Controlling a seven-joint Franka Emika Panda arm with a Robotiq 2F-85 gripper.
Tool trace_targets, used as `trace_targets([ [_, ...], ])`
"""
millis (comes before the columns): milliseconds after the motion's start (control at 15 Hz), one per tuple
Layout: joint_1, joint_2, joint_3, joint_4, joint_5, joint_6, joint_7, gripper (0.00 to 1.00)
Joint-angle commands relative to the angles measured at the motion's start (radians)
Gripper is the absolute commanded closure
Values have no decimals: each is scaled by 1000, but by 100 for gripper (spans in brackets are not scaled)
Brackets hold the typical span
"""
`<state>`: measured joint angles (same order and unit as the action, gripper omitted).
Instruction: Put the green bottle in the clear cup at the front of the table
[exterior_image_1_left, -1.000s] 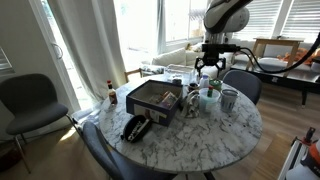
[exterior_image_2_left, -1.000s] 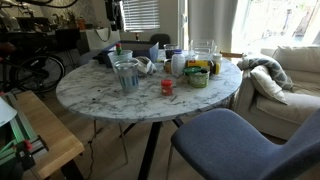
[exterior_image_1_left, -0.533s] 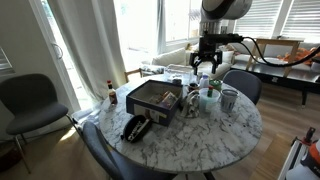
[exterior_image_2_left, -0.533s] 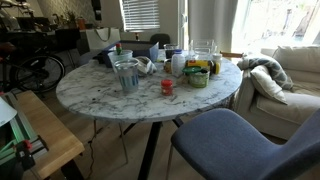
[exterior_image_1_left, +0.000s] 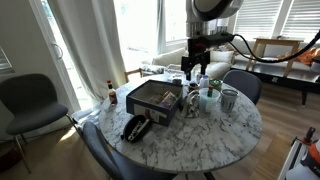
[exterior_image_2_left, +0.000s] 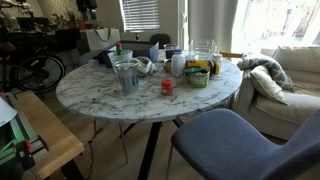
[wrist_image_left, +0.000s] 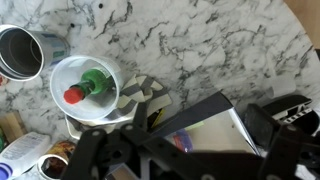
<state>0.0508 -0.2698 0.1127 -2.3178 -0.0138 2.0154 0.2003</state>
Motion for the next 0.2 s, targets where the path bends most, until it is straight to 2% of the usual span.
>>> trace_targets([
  [0, 3, 0, -3, 3, -1, -2, 2, 0],
  [133, 1, 1, -6, 4, -1, -2, 2, 0],
])
